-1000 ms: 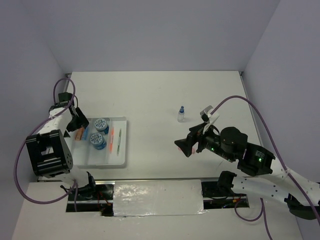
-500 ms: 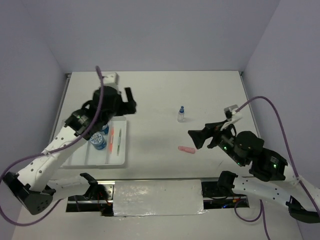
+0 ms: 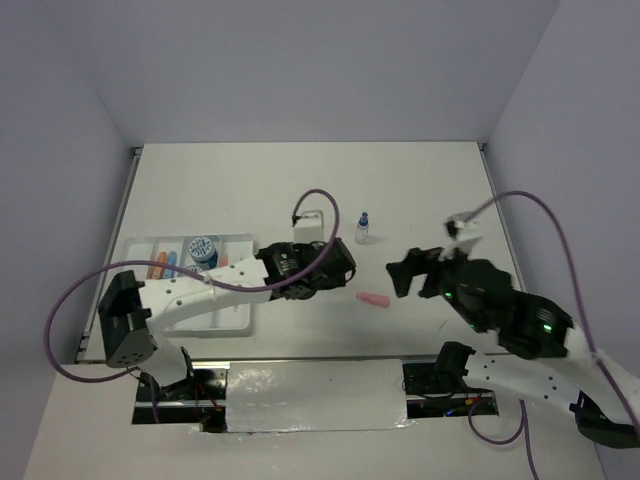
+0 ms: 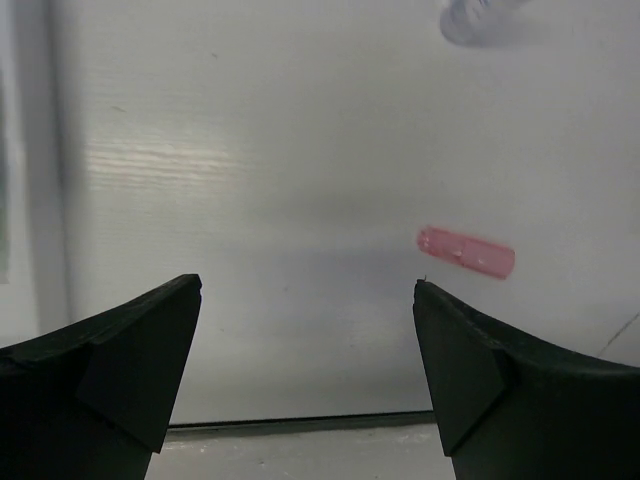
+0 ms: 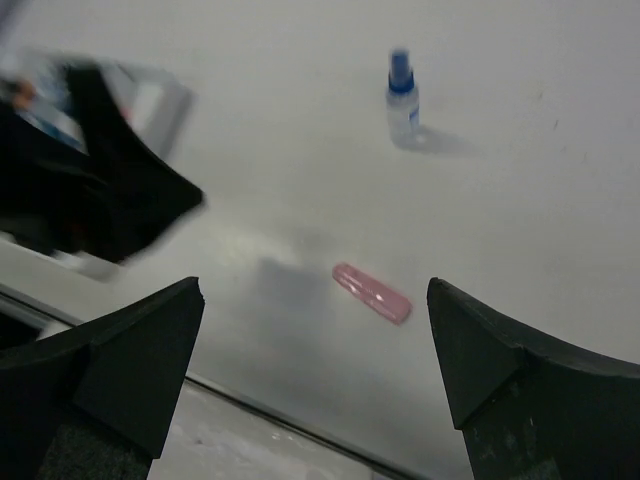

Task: Sort the stationery into containers
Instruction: Pick up the stationery from the center of the board, then place the stationery in the storage box.

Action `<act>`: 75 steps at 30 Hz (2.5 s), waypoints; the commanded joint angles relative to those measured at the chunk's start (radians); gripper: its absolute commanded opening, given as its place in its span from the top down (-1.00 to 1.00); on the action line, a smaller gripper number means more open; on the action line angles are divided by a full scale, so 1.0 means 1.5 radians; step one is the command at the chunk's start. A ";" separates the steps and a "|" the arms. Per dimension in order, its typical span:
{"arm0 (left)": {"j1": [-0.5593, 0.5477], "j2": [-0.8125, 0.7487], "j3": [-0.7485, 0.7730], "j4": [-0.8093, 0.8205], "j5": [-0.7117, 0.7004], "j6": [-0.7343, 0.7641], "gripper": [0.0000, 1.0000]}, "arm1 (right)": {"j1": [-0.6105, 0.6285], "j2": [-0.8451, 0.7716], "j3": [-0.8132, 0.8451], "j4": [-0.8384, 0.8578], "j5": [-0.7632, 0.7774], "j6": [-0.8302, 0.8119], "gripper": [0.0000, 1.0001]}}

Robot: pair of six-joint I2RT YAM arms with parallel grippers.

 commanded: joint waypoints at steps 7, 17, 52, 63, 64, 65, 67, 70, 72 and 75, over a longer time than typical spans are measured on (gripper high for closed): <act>0.183 -0.306 -0.101 -0.034 0.009 0.117 -0.99 | -0.142 0.295 -0.125 0.137 -0.258 -0.169 -1.00; 0.253 -0.447 -0.172 -0.044 0.079 0.269 -0.99 | -0.247 0.536 -0.066 0.116 -0.402 -0.262 -0.92; 0.283 -0.496 -0.193 -0.018 0.089 0.352 -0.99 | -0.180 0.777 0.034 0.093 -0.461 -0.397 0.70; 0.283 -0.608 -0.266 0.082 0.217 0.327 -0.99 | -0.147 0.576 0.042 0.302 -0.410 -0.090 1.00; 0.283 -0.619 -0.276 0.101 0.246 0.323 -0.99 | -0.138 0.557 0.023 0.332 -0.417 -0.058 1.00; 0.283 -0.643 -0.300 0.150 0.309 0.313 -0.99 | -0.132 0.523 0.016 0.361 -0.391 0.030 1.00; 0.283 -0.670 -0.334 0.223 0.386 0.308 -0.98 | -0.104 0.482 0.008 0.368 -0.330 0.119 1.00; 0.283 -0.702 -0.391 0.359 0.494 0.301 -0.94 | -0.033 0.429 -0.007 0.364 -0.186 0.271 1.00; 0.283 -0.695 -0.413 0.428 0.535 0.314 -0.92 | 0.005 0.414 -0.004 0.358 -0.115 0.341 1.00; 0.282 -0.665 -0.417 0.469 0.590 0.329 -0.81 | 0.060 0.422 0.041 0.307 -0.051 0.388 1.00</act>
